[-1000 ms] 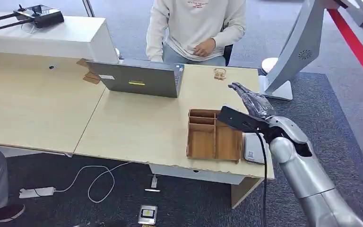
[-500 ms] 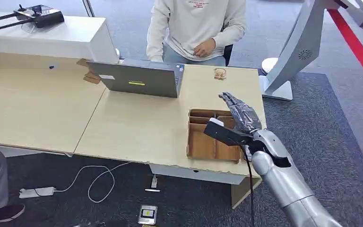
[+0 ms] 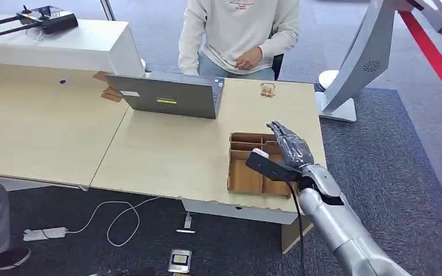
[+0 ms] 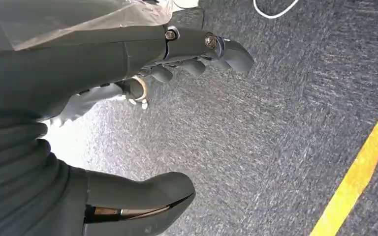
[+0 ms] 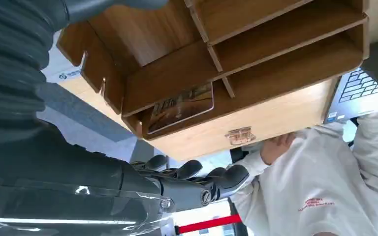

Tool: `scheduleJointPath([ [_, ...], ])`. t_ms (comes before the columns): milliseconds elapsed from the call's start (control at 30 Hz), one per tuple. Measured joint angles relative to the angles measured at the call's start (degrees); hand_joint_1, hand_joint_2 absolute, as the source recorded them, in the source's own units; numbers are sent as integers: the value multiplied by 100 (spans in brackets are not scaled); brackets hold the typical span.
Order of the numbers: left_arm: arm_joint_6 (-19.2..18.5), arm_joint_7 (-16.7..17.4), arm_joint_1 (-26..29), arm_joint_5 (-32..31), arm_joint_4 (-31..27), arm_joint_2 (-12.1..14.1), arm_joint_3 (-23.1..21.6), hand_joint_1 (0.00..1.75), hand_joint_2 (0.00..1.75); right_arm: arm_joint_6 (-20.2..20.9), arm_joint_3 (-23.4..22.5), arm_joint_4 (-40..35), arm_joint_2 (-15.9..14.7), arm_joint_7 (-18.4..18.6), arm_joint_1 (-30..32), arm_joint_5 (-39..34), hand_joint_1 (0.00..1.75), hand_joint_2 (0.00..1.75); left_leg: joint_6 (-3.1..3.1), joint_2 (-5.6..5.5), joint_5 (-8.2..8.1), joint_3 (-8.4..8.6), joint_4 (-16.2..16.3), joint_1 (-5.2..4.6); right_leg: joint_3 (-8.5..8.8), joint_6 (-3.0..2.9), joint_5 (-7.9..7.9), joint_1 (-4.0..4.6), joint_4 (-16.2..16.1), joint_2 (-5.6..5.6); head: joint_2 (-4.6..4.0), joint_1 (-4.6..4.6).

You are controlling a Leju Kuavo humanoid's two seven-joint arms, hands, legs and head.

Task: Pass the card to the sensor for recognition and then transmit it.

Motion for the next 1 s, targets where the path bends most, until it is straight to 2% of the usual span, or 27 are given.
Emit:
scheduleJointPath([
  [467,0,-35,-21,-15,0,0,0,0,175,-164,26,698,144,-125,-172,-4,0,175,0,1,0,1,0,0,0,0,0,0,0,0,0,2],
  [1000,0,-65,-34,-35,0,-2,0,0,175,-260,26,1038,245,-214,-310,-2,0,175,0,2,1,6,0,0,3,-1,1,0,0,1,0,2],
])
